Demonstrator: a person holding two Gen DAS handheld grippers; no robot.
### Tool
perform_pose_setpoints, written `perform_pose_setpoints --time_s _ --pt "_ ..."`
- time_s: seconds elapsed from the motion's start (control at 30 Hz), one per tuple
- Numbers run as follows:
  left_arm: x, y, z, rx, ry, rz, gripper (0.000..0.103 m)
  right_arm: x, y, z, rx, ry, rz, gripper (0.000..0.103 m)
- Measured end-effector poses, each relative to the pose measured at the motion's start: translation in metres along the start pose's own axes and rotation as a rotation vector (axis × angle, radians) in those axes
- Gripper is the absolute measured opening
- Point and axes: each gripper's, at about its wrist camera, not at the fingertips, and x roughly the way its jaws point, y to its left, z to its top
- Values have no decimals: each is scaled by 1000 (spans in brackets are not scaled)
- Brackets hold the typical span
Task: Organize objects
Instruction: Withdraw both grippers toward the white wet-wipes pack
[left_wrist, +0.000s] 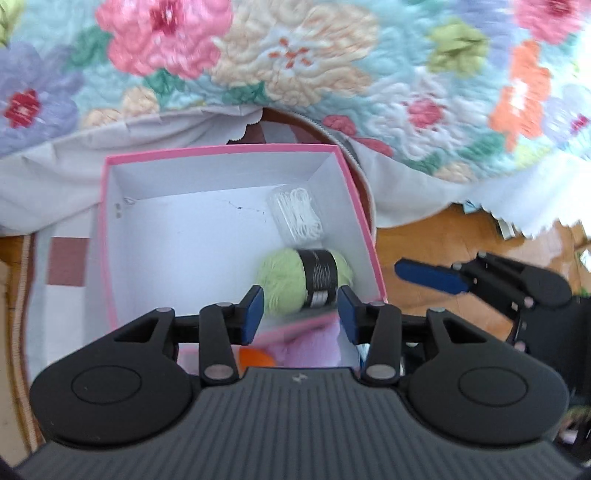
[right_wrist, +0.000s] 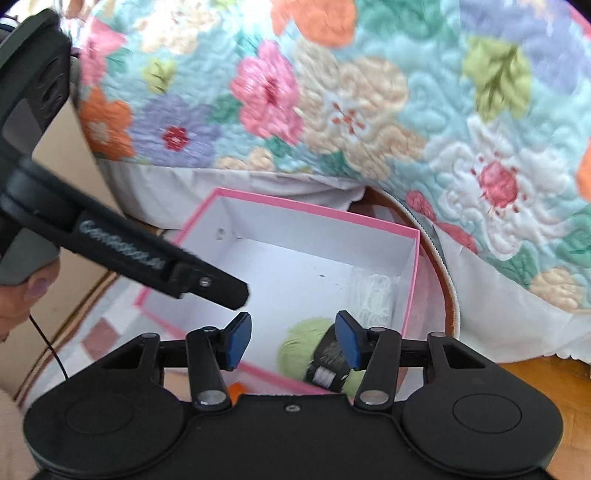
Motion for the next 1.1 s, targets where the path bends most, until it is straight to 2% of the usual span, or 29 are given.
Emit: perform_pose_setpoints --time_s 0.27,0.53,0.77,0.93,1.1 --pt "-95 -26 -46 128 -52 32 57 -77 32 -10 -33 -9 27 71" --pt "-144 -44 -86 204 -75 93 65 -122 48 -27 -58 46 103 75" --pt "-147 -43 -121 195 -34 73 70 -137 61 -49 -76 91 170 80" --pt "-133 -31 -142 162 24 5 74 -126 79 -65 -124 123 184 82" --pt "-120 -17 -160 140 36 9 77 -109 88 -79 -123 159 212 82"
